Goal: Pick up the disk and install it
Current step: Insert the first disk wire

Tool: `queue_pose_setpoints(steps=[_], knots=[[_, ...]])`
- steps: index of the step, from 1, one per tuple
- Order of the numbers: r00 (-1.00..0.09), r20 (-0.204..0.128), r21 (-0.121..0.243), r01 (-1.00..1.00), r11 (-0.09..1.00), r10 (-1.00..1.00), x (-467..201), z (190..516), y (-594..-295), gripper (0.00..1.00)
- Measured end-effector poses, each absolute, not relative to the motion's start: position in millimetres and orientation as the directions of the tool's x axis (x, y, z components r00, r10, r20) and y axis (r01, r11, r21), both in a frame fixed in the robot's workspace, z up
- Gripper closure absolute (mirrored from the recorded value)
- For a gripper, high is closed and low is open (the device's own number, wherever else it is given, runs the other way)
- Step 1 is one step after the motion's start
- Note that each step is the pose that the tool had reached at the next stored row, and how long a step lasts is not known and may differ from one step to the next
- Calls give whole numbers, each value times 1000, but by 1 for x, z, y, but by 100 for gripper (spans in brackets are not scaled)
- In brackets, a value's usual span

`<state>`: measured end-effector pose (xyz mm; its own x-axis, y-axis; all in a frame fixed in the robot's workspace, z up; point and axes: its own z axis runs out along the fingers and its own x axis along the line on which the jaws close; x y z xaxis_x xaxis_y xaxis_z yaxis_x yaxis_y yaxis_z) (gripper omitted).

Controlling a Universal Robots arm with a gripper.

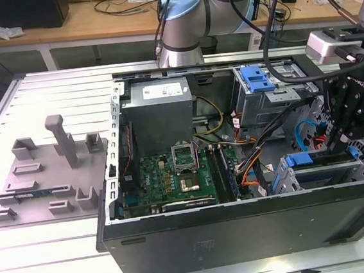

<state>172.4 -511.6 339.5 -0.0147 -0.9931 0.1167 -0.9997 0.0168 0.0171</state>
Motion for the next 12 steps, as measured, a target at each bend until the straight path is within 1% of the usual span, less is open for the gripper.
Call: queue_pose_setpoints(steps=[12], knots=[[-13, 114, 17, -1000, 15, -993, 172, 336, -512, 84]])
